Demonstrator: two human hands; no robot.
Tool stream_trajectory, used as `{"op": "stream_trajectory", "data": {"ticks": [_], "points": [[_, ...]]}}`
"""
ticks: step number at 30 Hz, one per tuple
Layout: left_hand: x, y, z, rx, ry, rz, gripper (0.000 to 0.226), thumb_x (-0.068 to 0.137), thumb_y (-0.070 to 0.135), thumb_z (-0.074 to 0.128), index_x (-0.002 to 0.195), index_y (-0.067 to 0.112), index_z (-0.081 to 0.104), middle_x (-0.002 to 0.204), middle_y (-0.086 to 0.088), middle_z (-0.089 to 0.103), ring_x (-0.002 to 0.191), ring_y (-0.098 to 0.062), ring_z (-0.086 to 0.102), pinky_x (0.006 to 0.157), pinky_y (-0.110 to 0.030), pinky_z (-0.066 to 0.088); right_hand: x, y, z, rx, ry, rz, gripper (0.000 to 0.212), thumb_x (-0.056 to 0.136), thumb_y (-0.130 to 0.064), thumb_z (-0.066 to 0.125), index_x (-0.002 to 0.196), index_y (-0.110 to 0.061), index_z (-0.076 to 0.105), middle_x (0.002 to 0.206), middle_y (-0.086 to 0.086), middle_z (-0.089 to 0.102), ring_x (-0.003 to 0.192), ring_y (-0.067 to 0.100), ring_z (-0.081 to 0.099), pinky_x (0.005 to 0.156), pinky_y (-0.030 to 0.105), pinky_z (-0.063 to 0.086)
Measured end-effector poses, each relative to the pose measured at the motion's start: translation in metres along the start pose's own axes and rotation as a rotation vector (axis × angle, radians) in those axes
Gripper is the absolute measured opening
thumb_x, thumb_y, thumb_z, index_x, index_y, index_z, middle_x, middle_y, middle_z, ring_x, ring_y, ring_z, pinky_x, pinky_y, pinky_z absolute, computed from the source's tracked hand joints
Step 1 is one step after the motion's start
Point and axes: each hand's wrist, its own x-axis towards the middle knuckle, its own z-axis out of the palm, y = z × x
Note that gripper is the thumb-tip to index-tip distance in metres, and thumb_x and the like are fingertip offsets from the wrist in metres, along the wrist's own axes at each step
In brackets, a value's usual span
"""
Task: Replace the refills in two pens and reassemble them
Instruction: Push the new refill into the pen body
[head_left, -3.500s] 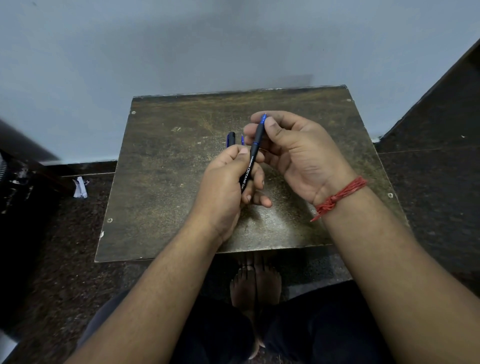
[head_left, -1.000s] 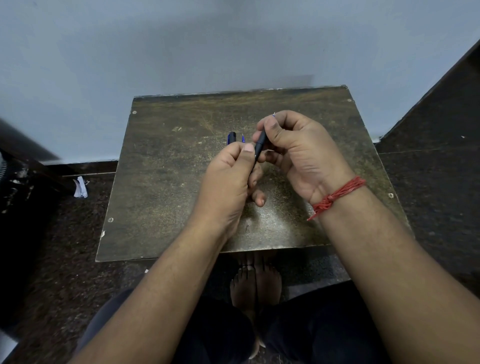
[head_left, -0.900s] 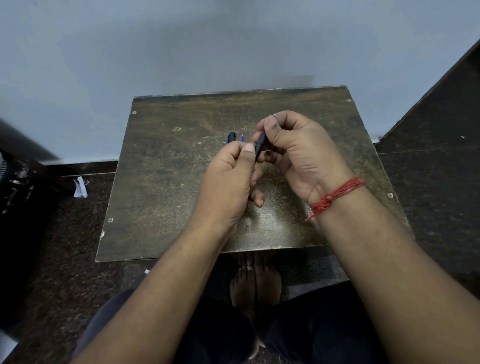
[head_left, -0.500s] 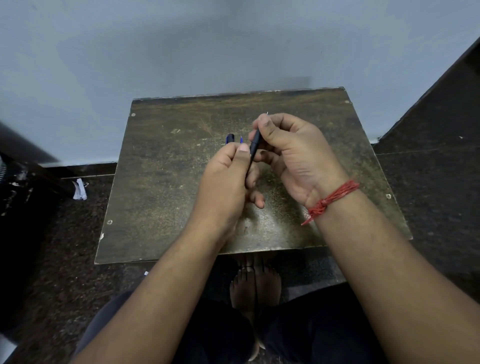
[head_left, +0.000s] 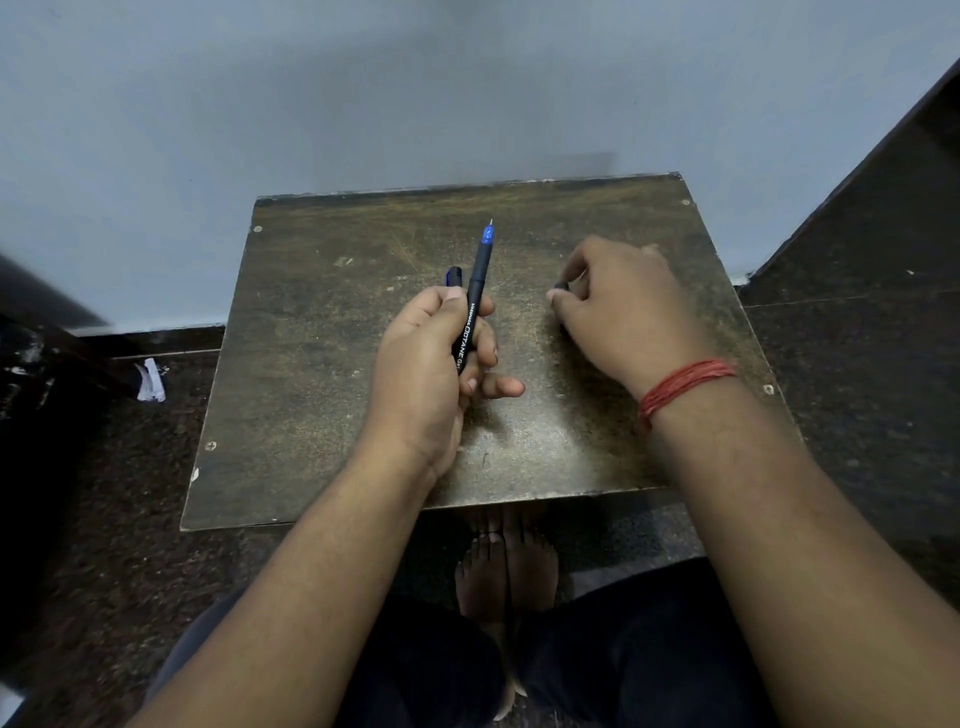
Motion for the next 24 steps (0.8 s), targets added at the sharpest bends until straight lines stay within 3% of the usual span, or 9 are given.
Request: {"op": "stream_trajectory", "data": {"ticks": [5, 9, 12, 15, 18, 20, 24], "points": [[0.0, 0.001, -0.001, 0.001, 0.003, -0.003, 0.026, 0.106, 0.019, 0.039, 0.095, 0.006, 0.058, 0.054, -0.002, 0.048, 0.037, -0.008, 0.031, 0.042, -0.026, 0.048, -0.003, -0.01, 0.003, -0.134, -0.07, -0.054, 0.028, 0.094, -0.027, 0.061, 0.119, -0.014, 0.059, 0.117, 0.008, 0.063, 0.12, 0.029, 0.049, 0.087, 0.034, 0.042], [0.0, 0.001, -0.001, -0.006, 0.001, -0.006, 0.026, 0.106, 0.019, 0.04, 0.095, 0.005, 0.058, 0.053, -0.002, 0.048, 0.037, -0.007, 0.032, 0.042, -0.025, 0.049, -0.002, -0.014, 0.011, -0.071, -0.095, -0.096, 0.021, 0.091, -0.025, 0.061, 0.108, -0.017, 0.067, 0.109, 0.004, 0.06, 0.109, 0.026, 0.054, 0.085, 0.034, 0.045], [0.001, 0.001, -0.001, -0.007, -0.003, -0.008, 0.026, 0.106, 0.019, 0.039, 0.095, 0.005, 0.058, 0.054, -0.002, 0.048, 0.036, -0.007, 0.032, 0.042, -0.025, 0.048, 0.0, -0.015, 0.011, 0.197, -0.002, -0.035, 0.006, 0.086, -0.028, 0.065, 0.091, -0.024, 0.065, 0.092, -0.004, 0.06, 0.087, 0.017, 0.06, 0.071, 0.029, 0.044], [0.001, 0.0, -0.002, 0.017, -0.023, -0.011, 0.025, 0.106, 0.019, 0.04, 0.094, 0.006, 0.058, 0.054, -0.002, 0.049, 0.036, -0.007, 0.032, 0.042, -0.026, 0.049, 0.0, -0.014, 0.006, 0.563, 0.105, 0.043, 0.006, 0.087, -0.027, 0.067, 0.086, -0.025, 0.061, 0.08, -0.007, 0.067, 0.07, 0.008, 0.059, 0.061, 0.026, 0.042], [0.001, -0.002, -0.001, 0.068, -0.059, -0.004, 0.024, 0.106, 0.018, 0.041, 0.094, 0.006, 0.058, 0.055, -0.004, 0.048, 0.035, -0.007, 0.032, 0.043, -0.027, 0.049, 0.002, -0.013, 0.003, 0.956, 0.176, 0.102, 0.004, 0.09, -0.021, 0.064, 0.088, -0.025, 0.063, 0.087, 0.005, 0.072, 0.072, 0.011, 0.061, 0.065, 0.029, 0.049], [0.0, -0.003, 0.0, 0.102, -0.084, -0.001, 0.025, 0.106, 0.018, 0.04, 0.094, 0.006, 0.057, 0.055, -0.004, 0.048, 0.035, -0.007, 0.034, 0.043, -0.028, 0.05, 0.003, -0.011, 0.002, 1.141, 0.18, 0.155, 0.007, 0.094, -0.016, 0.06, 0.096, -0.02, 0.065, 0.088, 0.005, 0.071, 0.072, 0.01, 0.061, 0.061, 0.025, 0.047], [-0.002, -0.004, 0.002, 0.159, -0.124, -0.005, 0.027, 0.106, 0.018, 0.039, 0.092, 0.005, 0.057, 0.053, -0.004, 0.047, 0.034, -0.006, 0.032, 0.042, -0.028, 0.049, 0.004, -0.009, 0.001, 1.246, 0.18, 0.212, 0.008, 0.097, -0.014, 0.059, 0.097, -0.017, 0.066, 0.086, 0.003, 0.071, 0.071, 0.012, 0.059, 0.058, 0.025, 0.045]]}}
